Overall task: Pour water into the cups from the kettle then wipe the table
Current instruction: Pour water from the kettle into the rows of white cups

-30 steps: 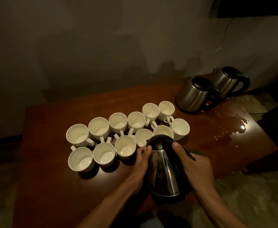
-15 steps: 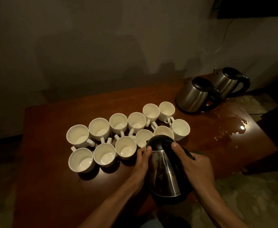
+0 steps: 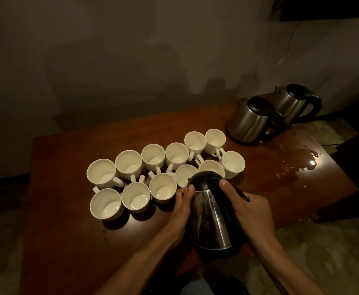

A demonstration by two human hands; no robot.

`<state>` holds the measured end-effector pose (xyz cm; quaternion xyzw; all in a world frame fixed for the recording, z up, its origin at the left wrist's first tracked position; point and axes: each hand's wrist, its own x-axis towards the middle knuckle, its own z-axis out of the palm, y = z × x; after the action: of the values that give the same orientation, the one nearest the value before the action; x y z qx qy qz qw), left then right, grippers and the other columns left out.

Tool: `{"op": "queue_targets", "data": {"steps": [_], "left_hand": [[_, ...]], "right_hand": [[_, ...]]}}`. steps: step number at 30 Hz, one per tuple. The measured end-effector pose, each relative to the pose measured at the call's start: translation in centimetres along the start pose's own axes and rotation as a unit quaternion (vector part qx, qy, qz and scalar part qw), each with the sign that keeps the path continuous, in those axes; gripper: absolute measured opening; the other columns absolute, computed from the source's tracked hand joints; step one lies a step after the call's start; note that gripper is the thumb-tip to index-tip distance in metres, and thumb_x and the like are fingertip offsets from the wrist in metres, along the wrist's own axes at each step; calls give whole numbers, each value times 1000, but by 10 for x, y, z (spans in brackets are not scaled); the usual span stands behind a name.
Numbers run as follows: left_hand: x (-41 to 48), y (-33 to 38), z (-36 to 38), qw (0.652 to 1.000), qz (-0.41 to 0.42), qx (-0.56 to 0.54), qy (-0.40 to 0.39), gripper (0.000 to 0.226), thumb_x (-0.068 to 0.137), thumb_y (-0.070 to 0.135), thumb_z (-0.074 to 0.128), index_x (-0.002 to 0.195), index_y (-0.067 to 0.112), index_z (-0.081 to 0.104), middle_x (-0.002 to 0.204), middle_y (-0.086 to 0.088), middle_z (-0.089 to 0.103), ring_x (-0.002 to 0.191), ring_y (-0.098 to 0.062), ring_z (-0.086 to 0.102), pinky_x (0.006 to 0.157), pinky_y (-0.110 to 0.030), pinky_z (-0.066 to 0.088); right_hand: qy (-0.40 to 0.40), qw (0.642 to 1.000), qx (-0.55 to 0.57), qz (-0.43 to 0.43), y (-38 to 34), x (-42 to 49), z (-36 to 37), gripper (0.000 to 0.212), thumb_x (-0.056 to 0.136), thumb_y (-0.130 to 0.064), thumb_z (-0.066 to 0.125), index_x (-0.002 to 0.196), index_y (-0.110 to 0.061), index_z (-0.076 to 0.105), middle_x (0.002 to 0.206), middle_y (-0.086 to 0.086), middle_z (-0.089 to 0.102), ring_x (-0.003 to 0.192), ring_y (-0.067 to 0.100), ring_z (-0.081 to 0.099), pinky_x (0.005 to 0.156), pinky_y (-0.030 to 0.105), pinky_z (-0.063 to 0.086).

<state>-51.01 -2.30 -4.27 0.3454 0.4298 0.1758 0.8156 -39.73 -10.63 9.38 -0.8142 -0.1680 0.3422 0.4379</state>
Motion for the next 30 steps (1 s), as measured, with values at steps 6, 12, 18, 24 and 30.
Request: {"op": "queue_targets", "data": {"steps": [6, 12, 18, 24, 30], "left_hand": [[-6, 4, 2, 1000, -3, -9, 5, 72, 78, 74, 58, 132, 29, 48, 130, -6, 61, 118, -24, 62, 94, -41, 53], [-8, 8, 4, 1000, -9, -4, -1, 66, 80, 74, 57, 130, 31, 47, 129, -5, 60, 118, -23, 61, 94, -41, 52], [-5, 4, 1, 1000, -9, 0, -11, 63, 78, 74, 56, 127, 35, 47, 132, -3, 58, 120, -23, 59, 105, -47, 47], [-4, 4, 1, 1000, -5, -3, 1, 86, 66, 81, 64, 137, 37, 43, 134, -3, 57, 122, -25, 58, 104, -48, 48], [-6, 7, 1, 1000, 10, 9, 2, 74, 78, 75, 61, 137, 35, 41, 133, -3, 55, 121, -22, 56, 102, -44, 48]], "right_hand": [[6, 1000, -4, 0, 1, 1, 1, 49, 82, -53, 70, 55, -14, 55, 41, -6, 56, 35, 2, 52, 36, 13, 36], [8, 1000, -2, 0, 1, 1, 0, 51, 80, -55, 71, 54, -14, 54, 41, -6, 55, 35, 3, 51, 37, 14, 36], [3, 1000, 12, -5, 2, 1, 1, 47, 83, -49, 71, 56, -13, 55, 40, -7, 55, 33, 0, 50, 35, 11, 35], [-3, 1000, 23, -3, 3, 0, 1, 49, 79, -53, 69, 58, -11, 57, 42, -5, 56, 36, 3, 51, 38, 14, 37], [0, 999, 37, -14, 7, 0, 0, 49, 85, -48, 68, 56, -11, 53, 39, -8, 50, 33, 1, 45, 36, 11, 34]]}}
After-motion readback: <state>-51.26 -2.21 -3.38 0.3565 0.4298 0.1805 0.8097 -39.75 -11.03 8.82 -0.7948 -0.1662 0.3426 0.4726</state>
